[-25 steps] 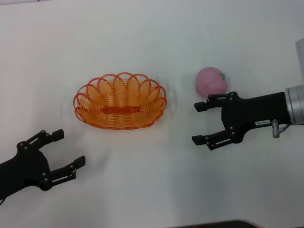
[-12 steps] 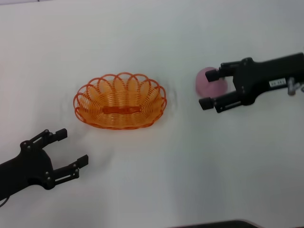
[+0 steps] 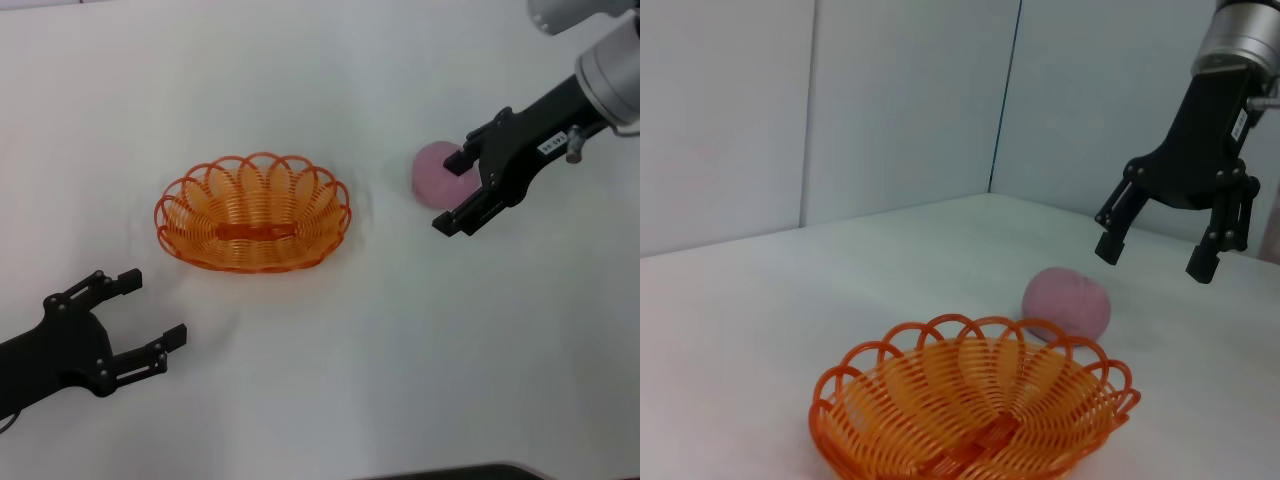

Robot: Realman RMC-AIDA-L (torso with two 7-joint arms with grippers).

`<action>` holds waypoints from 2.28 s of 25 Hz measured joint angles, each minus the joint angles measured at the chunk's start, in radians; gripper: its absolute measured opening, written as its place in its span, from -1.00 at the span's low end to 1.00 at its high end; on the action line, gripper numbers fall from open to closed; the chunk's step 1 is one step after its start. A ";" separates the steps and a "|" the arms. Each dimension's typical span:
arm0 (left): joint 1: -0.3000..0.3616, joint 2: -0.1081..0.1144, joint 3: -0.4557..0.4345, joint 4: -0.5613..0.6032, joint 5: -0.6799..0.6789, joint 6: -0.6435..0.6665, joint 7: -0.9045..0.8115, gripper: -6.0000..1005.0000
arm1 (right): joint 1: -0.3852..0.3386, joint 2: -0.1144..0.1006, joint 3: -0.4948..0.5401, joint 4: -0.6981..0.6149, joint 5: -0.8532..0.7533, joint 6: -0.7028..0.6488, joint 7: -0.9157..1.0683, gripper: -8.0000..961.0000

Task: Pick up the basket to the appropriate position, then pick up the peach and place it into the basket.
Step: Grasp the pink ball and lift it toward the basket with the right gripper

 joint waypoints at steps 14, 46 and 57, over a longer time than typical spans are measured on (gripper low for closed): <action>0.000 0.001 -0.003 0.000 -0.001 -0.004 -0.001 0.77 | 0.006 0.010 -0.204 -0.121 -0.102 0.108 0.028 0.76; -0.004 0.002 0.000 -0.026 -0.001 -0.036 -0.001 0.77 | 0.013 0.002 -0.274 0.121 -0.096 0.372 0.085 0.74; -0.005 0.001 0.000 -0.038 -0.001 -0.037 -0.001 0.77 | 0.005 0.002 -0.342 0.114 -0.096 0.401 0.122 0.73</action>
